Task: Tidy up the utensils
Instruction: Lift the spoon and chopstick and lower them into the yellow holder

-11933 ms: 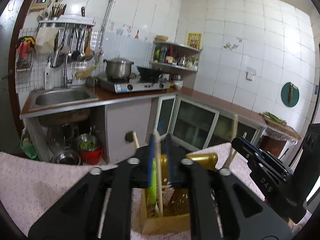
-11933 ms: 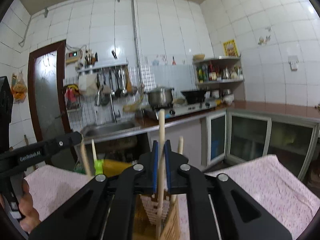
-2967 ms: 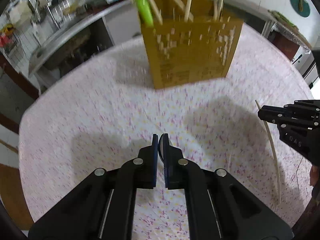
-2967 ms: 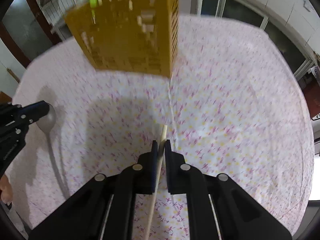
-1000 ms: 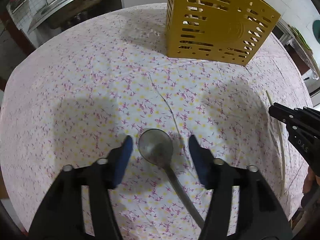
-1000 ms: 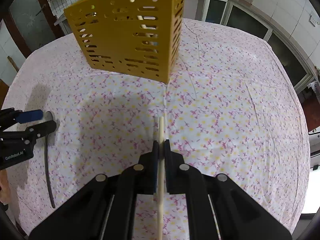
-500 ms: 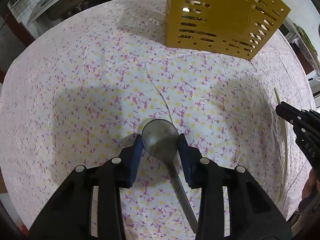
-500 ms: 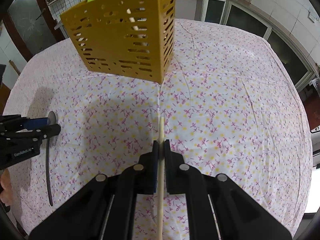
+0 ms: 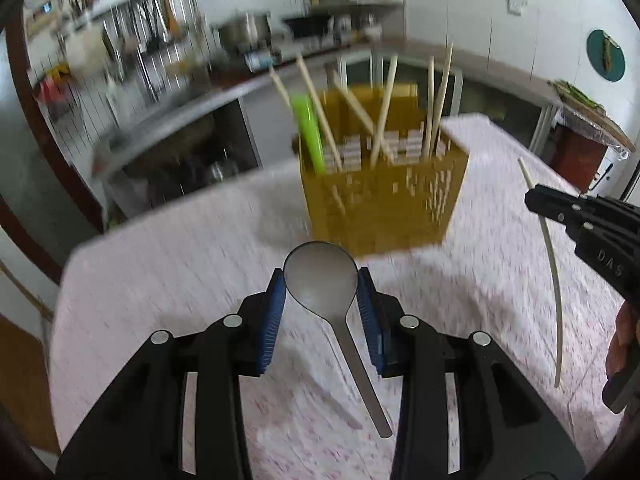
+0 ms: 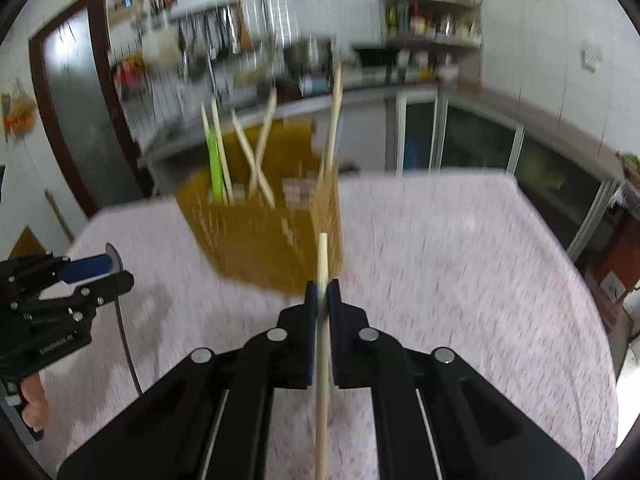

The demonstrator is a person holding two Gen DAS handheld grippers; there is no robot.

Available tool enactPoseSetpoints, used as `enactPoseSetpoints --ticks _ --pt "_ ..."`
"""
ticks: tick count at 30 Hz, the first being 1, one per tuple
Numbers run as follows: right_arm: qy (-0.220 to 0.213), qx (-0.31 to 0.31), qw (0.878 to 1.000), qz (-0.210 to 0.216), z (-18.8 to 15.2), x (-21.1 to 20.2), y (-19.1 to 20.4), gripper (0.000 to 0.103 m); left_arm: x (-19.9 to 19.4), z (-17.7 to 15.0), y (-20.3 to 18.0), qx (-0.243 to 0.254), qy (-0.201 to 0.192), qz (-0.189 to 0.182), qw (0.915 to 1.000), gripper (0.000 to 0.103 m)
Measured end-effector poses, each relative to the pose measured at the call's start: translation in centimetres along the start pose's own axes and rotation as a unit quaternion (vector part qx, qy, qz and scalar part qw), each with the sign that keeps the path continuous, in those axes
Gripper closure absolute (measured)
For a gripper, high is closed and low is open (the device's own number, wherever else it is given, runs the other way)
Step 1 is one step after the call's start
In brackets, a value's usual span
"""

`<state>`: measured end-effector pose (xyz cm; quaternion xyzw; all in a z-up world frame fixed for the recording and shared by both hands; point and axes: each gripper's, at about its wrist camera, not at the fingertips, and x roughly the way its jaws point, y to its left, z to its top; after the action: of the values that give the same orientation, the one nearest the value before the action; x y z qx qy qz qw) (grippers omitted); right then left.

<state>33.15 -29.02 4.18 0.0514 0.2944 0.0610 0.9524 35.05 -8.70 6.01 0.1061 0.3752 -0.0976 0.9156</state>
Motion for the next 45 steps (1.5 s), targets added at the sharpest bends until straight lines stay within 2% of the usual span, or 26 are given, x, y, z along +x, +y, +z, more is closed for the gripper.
enactPoseSetpoints --ticks 7,12,18,20,22,27,33,38,42,43,44,45 --pt "-0.143 -0.009 0.99 -0.004 2.8 -3.1 1.1 0.097 -2.7 3.7 0.7 -0.01 -0.069 0.01 0.9975 0.068" --pt "-0.245 0.012 0.969 0.007 6.5 -4.3 1.2 0.097 -4.7 6.5 1.4 -0.015 -0.132 0.03 0.9907 0.068" --pt "-0.317 0.036 0.948 0.008 9.6 -3.5 1.2 0.097 -6.0 10.2 1.7 -0.008 -0.237 0.059 0.9698 0.068" --pt "-0.337 0.036 0.941 0.015 10.4 -3.0 1.4 0.097 -5.4 11.4 1.7 -0.003 -0.263 0.064 0.9627 0.068" --pt "-0.353 0.032 0.935 0.017 11.0 -2.3 1.9 0.097 -4.5 12.4 1.6 0.004 -0.277 0.058 0.9591 0.068" --pt "-0.364 0.016 0.931 0.025 11.3 0.8 2.4 0.097 -0.3 12.7 1.0 0.011 -0.267 0.04 0.9628 0.068" --pt "-0.332 0.006 0.943 0.025 9.1 4.8 2.0 0.097 4.9 10.4 1.4 0.004 -0.256 0.018 0.9664 0.068" --pt "-0.293 -0.012 0.956 0.021 6.4 6.6 2.0 0.097 7.7 8.9 2.7 -0.038 -0.225 -0.017 0.9734 0.067" --pt "-0.266 -0.013 0.964 0.023 5.1 6.4 1.9 0.096 7.7 7.5 4.5 -0.083 -0.205 -0.055 0.9737 0.067" --pt "-0.259 -0.016 0.966 0.022 4.9 6.0 2.0 0.096 7.4 7.1 4.8 -0.091 -0.202 -0.06 0.9733 0.063" --pt "-0.255 -0.015 0.967 0.021 4.7 5.8 2.0 0.093 7.0 6.8 5.2 -0.099 -0.202 -0.064 0.9724 0.06" --pt "-0.251 -0.011 0.968 0.022 4.5 5.4 1.9 0.08 6.3 6.5 5.4 -0.105 -0.203 -0.065 0.9714 0.051"
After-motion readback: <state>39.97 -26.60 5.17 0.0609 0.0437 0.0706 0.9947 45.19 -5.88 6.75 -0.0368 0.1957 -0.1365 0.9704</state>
